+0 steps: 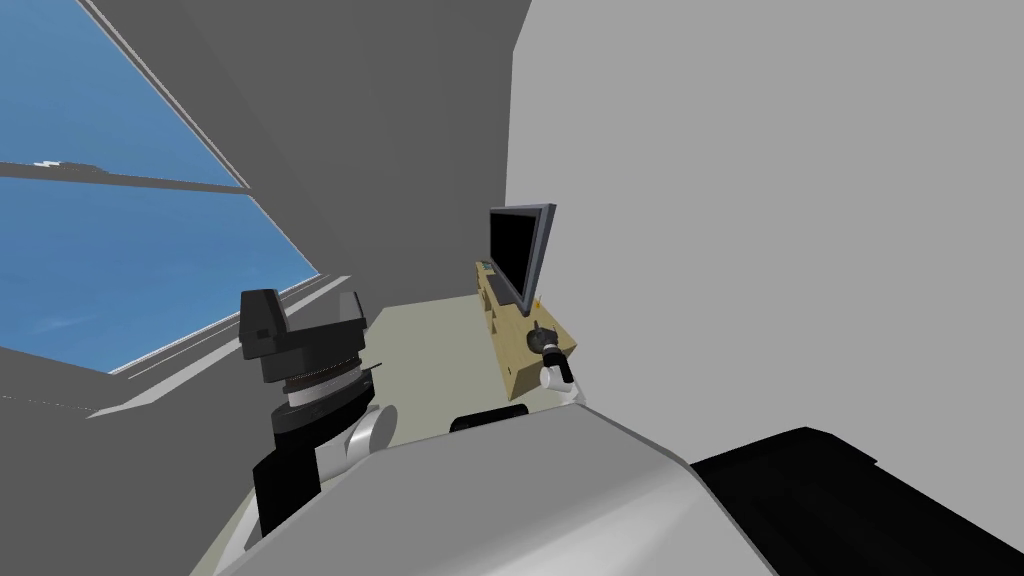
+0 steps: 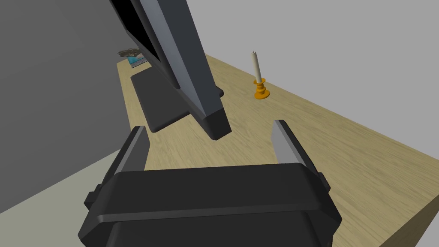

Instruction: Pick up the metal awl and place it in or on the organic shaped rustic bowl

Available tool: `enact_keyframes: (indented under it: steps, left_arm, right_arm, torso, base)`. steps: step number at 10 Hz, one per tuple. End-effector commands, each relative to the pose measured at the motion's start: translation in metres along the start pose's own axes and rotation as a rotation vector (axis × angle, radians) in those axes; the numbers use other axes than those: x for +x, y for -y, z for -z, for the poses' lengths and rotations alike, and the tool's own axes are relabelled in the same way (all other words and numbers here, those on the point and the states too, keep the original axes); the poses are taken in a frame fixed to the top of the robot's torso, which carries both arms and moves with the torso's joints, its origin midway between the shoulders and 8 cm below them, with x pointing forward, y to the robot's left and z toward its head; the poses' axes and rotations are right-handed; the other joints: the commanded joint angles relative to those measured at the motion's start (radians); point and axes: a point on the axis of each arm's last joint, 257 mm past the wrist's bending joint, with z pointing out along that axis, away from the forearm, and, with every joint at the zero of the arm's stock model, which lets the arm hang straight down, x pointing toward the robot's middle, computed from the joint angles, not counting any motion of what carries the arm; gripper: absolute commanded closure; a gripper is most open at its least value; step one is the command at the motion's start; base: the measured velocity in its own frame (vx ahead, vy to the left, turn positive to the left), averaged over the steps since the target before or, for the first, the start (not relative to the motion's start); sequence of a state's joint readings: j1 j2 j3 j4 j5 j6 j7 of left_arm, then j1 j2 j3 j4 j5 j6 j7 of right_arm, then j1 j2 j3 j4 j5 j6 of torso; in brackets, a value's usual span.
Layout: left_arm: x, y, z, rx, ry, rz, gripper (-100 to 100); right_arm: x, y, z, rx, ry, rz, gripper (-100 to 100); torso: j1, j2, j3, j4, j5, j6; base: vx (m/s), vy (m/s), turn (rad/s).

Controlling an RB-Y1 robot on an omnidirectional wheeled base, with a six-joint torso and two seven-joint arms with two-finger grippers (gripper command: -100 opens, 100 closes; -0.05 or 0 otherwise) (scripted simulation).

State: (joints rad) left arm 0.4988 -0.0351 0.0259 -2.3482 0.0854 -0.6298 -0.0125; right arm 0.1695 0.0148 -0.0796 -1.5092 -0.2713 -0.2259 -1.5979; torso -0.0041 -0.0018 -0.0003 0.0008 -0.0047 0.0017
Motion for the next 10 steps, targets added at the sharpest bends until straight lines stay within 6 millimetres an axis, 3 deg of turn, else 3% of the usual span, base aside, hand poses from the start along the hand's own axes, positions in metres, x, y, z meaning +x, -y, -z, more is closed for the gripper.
enact_keyframes:
  steps: [1,4,5,10]
  left_arm:
    - [0.0,0.0,0.0,0.0,0.0,0.0,0]
    - [0.0,0.0,0.0,0.0,0.0,0.0,0]
    - [0.0,0.0,0.0,0.0,0.0,0.0,0]
    - [0.0,0.0,0.0,0.0,0.0,0.0,0]
  right_arm:
    - [0.009,0.005,-0.007,0.009,0.004,0.003,-100]
    - [0.018,0.008,-0.012,0.016,0.003,0.004,-100]
    - [0.018,0.008,-0.013,0.017,0.006,0.005,0]
    - [0.018,0.008,-0.013,0.017,0.006,0.005,0]
  torso:
    - [0.0,0.0,0.0,0.0,0.0,0.0]
    - [0.0,0.0,0.0,0.0,0.0,0.0]
    - [-0.001,-0.001,0.0,0.0,0.0,0.0]
    - [-0.002,-0.002,-0.001,-0.001,0.0,0.0]
  base:
    - [-0.027,0.023,-0.05]
    - [-0.028,0.023,-0.036]
    - [0.0,0.0,0.0]
    - [0.0,0.0,0.0]
